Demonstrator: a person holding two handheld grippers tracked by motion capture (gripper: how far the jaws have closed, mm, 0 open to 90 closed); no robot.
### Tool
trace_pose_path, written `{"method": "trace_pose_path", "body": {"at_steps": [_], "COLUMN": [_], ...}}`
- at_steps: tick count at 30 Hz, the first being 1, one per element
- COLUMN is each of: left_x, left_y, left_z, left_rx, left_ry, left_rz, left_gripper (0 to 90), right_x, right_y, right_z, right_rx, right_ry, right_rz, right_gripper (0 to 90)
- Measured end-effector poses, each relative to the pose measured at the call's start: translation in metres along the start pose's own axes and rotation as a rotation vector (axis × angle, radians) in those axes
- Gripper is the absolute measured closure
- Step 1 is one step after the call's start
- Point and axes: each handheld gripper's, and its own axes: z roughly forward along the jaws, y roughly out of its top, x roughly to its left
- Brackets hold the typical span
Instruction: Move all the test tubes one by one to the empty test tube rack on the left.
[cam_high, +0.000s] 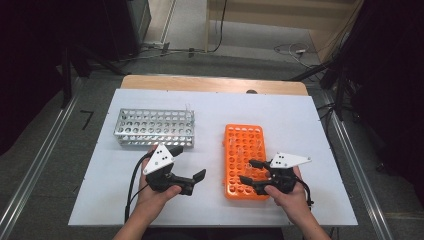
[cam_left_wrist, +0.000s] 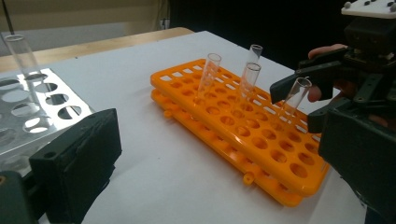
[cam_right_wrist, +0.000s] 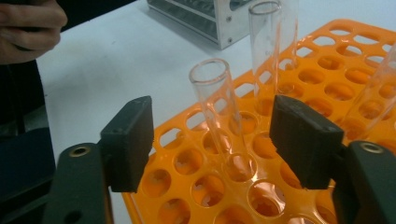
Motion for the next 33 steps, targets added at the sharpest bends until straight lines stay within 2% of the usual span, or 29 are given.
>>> {"method": "trace_pose_path", "body": {"at_steps": [7, 12, 21, 26, 33], "left_x": [-0.004, -0.006, -0.008, -0.009, -0.009], "left_y": [-0.001, -0.001, -0.001, -0.001, 0.001], "left_z": [0.005, 0.006, 0.006, 0.005, 0.003], "left_rx": [0.012, 0.015, 0.013, 0.009, -0.001], "left_ry": [-0.015, -0.023, -0.031, -0.051, -0.048], "left_rz": [0.006, 0.008, 0.012, 0.012, 0.014], "left_gripper": [0.0, 0.0, 0.0, 0.8, 0.8], "right_x": [-0.004, -0.003, -0.002, -0.003, -0.004], "right_y": [-0.007, -0.012, -0.015, -0.014, -0.010], "right_z": [0.002, 0.004, 0.002, 0.002, -0.004], "right_rx": [0.031, 0.054, 0.041, 0.042, 0.006], "right_ry": [-0.021, -0.043, -0.094, -0.097, -0.083], "right_rz": [0.001, -0.019, -0.044, -0.038, -0.026], "right_gripper": [46.6, 54.9, 72.0, 73.7, 73.8]}}
